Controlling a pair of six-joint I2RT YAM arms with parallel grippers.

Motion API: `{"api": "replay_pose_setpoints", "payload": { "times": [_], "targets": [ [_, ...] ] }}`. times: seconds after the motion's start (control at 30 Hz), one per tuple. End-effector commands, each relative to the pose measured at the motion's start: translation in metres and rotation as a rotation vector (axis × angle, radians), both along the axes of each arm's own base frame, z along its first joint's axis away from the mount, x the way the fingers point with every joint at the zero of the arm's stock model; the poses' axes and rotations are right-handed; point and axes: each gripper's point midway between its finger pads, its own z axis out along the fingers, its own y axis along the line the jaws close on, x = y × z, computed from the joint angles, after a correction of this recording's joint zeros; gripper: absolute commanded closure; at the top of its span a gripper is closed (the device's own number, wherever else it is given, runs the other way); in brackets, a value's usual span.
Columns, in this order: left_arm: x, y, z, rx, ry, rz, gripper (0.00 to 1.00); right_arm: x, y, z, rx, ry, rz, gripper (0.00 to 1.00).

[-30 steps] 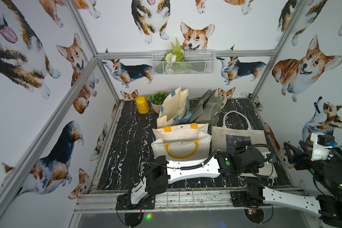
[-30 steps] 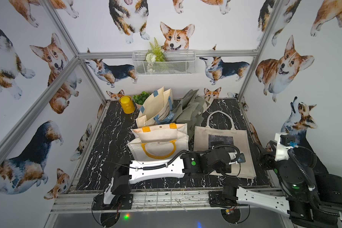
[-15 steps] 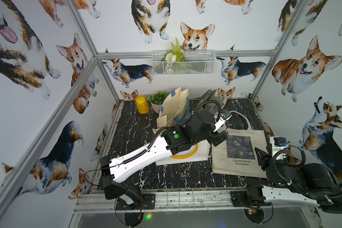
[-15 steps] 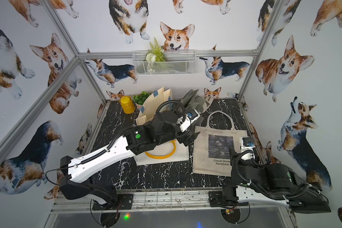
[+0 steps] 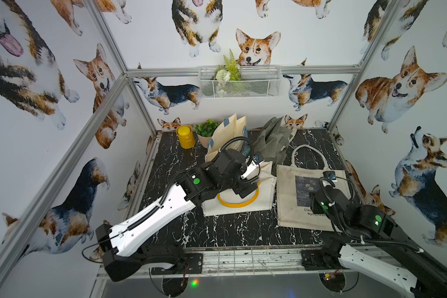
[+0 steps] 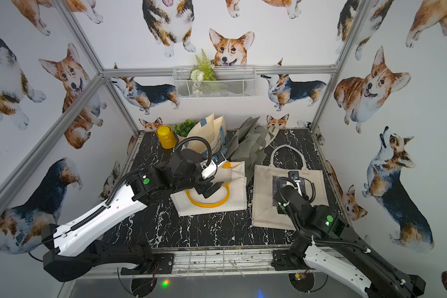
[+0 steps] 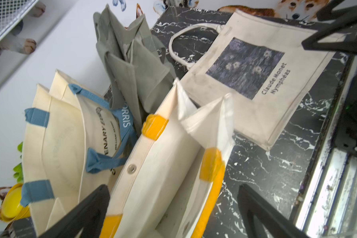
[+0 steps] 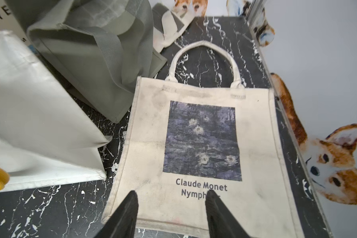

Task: Put away the canvas bag
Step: Pick up the canvas bag from the center of the board.

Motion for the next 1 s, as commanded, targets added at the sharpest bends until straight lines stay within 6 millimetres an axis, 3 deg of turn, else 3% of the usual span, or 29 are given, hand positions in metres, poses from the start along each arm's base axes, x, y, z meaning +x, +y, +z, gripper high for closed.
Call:
{"api": "replay_pose_setpoints", "payload": {
  "times": [0.0,0.27,0.37,0.6,0.77,0.97],
  "targets": [
    [-0.013,0.02,-0.012,0.05,0.03,-0.07,0.0,0.02,0.048,0.008,0.126,0.009,0.228,0.44],
    [-0.012,0.025,-0.025,0.141,-0.034,-0.199,0.0,0.045,0.107,-0.02,0.199,0.146,0.47,0.38],
    [-0.007,0.02,-0.024,0.135,-0.031,-0.246,0.0,0.035,0.135,-0.011,0.266,0.102,0.675,0.38],
    [0.013,0.003,-0.028,0.154,-0.068,-0.361,0.0,0.015,0.16,-0.009,0.349,-0.043,0.916,0.38],
    [0.024,-0.008,-0.024,0.114,-0.078,-0.41,0.0,0.027,0.174,-0.015,0.392,-0.12,0.948,0.49],
    [0.046,-0.015,-0.019,0.058,-0.024,-0.376,0.0,0.035,0.194,-0.013,0.494,-0.164,0.998,0.72]
  ]
}}
